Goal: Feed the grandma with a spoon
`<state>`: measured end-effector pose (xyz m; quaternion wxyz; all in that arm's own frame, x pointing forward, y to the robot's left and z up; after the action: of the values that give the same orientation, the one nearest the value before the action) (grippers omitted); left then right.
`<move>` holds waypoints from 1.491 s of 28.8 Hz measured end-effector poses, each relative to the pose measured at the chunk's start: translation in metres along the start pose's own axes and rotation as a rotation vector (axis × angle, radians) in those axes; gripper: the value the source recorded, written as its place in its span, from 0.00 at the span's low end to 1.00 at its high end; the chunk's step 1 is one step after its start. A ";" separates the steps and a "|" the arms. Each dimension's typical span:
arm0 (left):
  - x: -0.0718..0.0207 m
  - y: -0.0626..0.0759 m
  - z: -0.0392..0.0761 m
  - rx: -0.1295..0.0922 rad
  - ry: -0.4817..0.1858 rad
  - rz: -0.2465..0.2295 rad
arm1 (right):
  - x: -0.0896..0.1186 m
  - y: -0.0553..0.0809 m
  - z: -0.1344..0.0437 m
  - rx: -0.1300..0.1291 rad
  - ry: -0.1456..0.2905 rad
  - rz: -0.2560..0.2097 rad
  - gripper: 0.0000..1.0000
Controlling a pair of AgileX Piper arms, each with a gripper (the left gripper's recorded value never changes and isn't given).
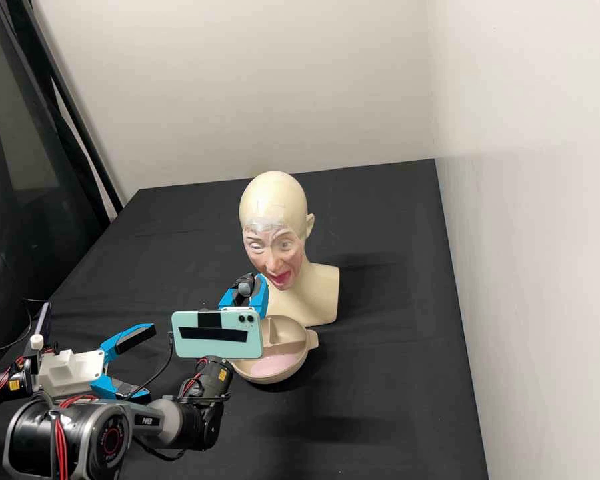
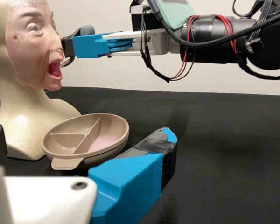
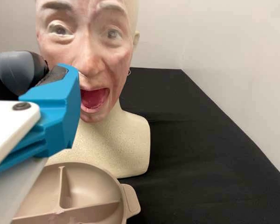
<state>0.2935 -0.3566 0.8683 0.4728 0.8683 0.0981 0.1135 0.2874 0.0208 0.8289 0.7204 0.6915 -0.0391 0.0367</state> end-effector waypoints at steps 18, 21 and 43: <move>0.0000 0.000 0.000 0.000 0.000 0.000 | 0.008 0.010 0.006 0.001 -0.021 0.045 0.00; 0.0000 0.000 0.000 0.000 0.000 0.000 | 0.009 0.010 0.007 0.001 -0.022 0.045 0.00; 0.0000 0.000 0.000 0.000 0.000 0.000 | 0.012 0.000 0.007 -0.009 -0.041 0.009 0.00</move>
<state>0.2935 -0.3566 0.8683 0.4728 0.8683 0.0981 0.1135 0.2991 0.0140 0.8302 0.7222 0.6888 -0.0571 0.0258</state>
